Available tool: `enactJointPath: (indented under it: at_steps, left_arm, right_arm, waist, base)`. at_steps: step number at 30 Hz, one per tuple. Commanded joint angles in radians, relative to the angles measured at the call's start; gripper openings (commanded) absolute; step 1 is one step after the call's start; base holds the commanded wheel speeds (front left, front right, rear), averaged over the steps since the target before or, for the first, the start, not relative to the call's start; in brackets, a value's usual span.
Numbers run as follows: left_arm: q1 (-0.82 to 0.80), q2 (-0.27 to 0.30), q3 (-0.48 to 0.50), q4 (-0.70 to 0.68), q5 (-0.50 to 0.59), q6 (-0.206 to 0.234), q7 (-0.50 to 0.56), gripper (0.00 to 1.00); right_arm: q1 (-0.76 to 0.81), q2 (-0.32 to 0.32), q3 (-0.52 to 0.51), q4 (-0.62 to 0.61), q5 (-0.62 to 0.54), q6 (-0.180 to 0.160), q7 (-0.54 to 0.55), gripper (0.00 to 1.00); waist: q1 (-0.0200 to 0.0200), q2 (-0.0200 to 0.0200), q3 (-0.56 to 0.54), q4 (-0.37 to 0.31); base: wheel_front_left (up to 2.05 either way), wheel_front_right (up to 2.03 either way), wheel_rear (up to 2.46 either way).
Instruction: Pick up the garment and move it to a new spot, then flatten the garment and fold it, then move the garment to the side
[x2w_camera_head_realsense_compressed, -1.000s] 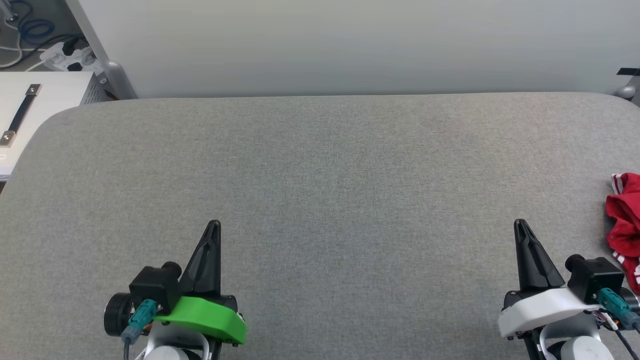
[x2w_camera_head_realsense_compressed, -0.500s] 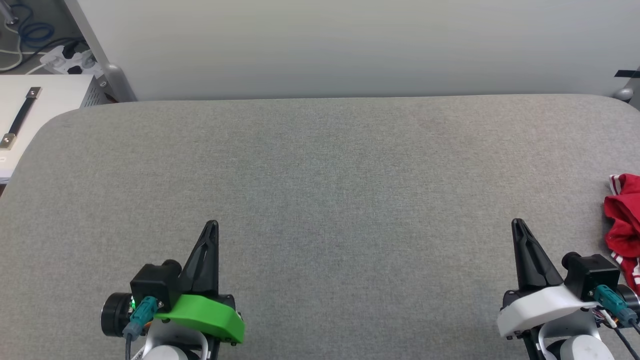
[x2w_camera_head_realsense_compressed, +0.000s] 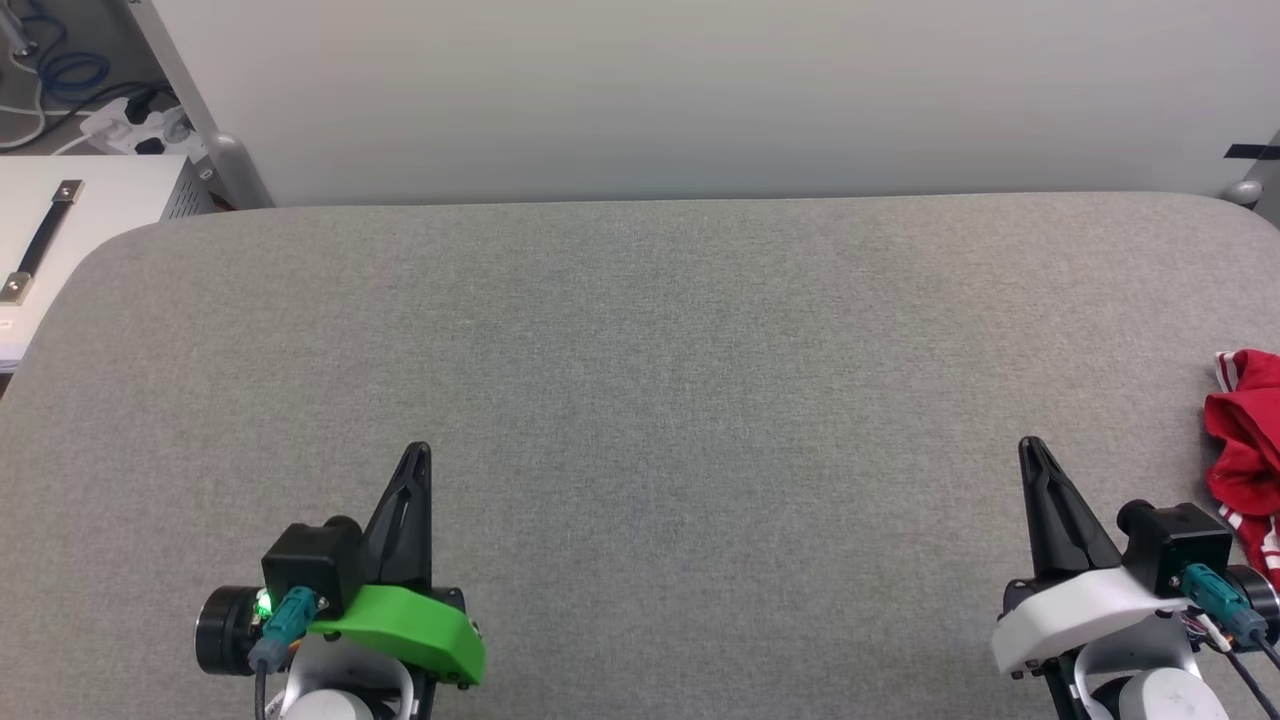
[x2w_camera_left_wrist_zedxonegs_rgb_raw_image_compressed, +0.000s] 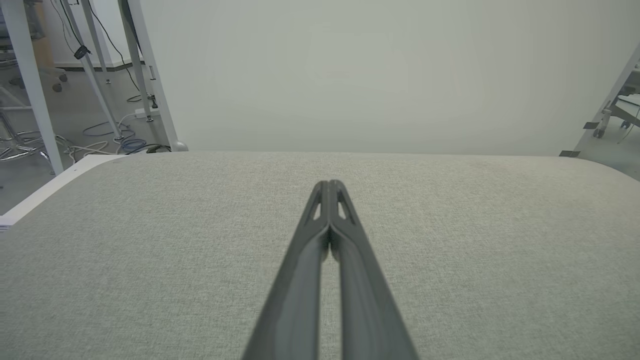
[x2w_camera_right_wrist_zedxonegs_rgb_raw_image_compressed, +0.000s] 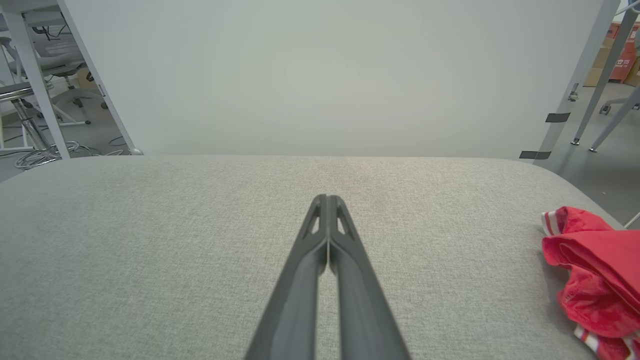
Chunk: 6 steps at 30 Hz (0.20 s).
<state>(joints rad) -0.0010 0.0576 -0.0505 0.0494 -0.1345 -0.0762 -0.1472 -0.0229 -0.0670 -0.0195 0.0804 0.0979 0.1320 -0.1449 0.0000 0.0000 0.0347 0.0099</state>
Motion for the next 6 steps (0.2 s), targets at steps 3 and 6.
enactJointPath:
  at_steps: [3,6]
  left_arm:
    - [0.000,-0.003,0.008,-0.009,0.019,0.010,0.011,0.00]
    - [0.000,-0.004,0.010,-0.011,0.025,0.013,0.017,0.00]
  right_arm:
    - [0.010,0.006,0.004,-0.010,-0.012,-0.001,0.011,0.00]
    - [0.010,0.007,0.005,-0.013,-0.016,-0.001,0.017,0.00]
  waist:
    - [0.0000,0.0000,-0.002,0.000]
    - [0.0000,0.0000,-0.003,-0.001]
  base:
    - [0.00,0.00,0.00]
    - [0.00,0.00,0.00]
